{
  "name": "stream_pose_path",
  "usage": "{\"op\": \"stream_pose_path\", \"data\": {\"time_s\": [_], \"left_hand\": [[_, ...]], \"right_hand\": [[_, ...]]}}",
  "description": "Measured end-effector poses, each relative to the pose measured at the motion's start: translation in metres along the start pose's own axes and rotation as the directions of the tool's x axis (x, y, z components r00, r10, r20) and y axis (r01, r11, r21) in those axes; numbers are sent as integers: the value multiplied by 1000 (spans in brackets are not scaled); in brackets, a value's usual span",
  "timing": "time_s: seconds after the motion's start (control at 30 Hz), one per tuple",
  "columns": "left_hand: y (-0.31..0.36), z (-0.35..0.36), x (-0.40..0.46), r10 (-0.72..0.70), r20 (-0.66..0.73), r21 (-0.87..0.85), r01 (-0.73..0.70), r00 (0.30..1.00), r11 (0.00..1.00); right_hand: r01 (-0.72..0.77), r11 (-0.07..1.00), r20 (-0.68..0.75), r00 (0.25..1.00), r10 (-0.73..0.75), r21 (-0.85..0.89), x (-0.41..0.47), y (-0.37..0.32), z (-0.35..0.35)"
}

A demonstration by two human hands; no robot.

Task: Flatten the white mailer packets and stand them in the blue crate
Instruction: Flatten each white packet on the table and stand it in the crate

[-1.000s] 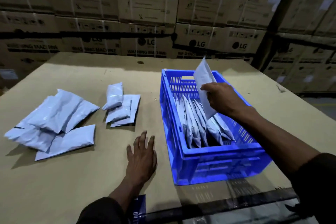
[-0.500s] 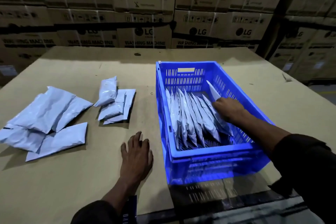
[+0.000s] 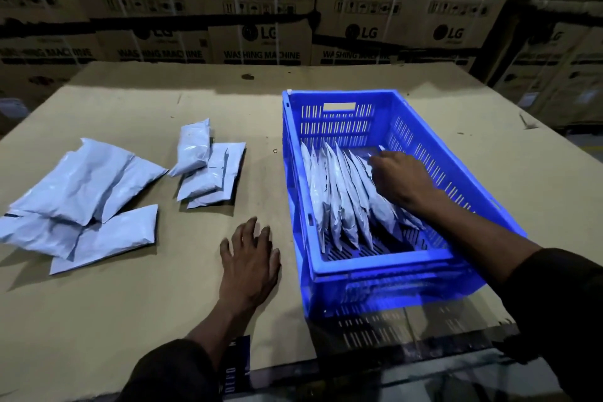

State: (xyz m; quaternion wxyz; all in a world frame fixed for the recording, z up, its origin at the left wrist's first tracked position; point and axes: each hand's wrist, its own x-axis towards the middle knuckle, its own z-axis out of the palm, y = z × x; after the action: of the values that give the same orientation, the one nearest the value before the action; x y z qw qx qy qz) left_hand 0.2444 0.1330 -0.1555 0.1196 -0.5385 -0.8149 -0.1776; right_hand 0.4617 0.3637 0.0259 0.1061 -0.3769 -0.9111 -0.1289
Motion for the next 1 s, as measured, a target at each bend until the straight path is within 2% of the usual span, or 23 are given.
{"op": "stream_pose_path", "data": {"time_s": [0.07, 0.13, 0.27, 0.37, 0.47, 0.6, 0.77, 0.87, 1.0], "left_hand": [[2, -2, -2, 17, -32, -7, -17, 999, 1000], [-1, -6, -5, 29, -62, -22, -31, 998, 999], [-27, -15, -13, 52, -82, -25, -54, 995, 998], [-68, -28, -21, -5, -87, 4, 6, 996, 1000], [-114, -45, -30, -108, -94, 26, 111, 990, 993], [-178, -63, -46, -196, -143, 40, 204, 970, 978], [-247, -75, -62, -332, -110, 90, 342, 937, 935], [-255, -73, -59, -284, -97, 98, 293, 954, 951], [-257, -71, -54, -223, -144, 85, 236, 964, 968]], "right_hand": [[37, 996, -193, 981, -20, 83, 3, -18, -9], [106, 984, -317, 947, -55, 145, 8, -44, -19], [230, 949, -408, 904, -127, 215, 21, -113, -36], [319, 913, -421, 887, -193, 255, 28, -171, -45], [372, 880, -364, 896, -257, 296, 32, -232, -45], [434, 829, -175, 901, -397, 354, 31, -309, -24], [506, 779, 30, 831, -555, 371, 39, -379, 18], [537, 767, 98, 794, -600, 351, 49, -411, 43], [476, 823, 249, 795, -554, 310, 63, -436, 67]]}}
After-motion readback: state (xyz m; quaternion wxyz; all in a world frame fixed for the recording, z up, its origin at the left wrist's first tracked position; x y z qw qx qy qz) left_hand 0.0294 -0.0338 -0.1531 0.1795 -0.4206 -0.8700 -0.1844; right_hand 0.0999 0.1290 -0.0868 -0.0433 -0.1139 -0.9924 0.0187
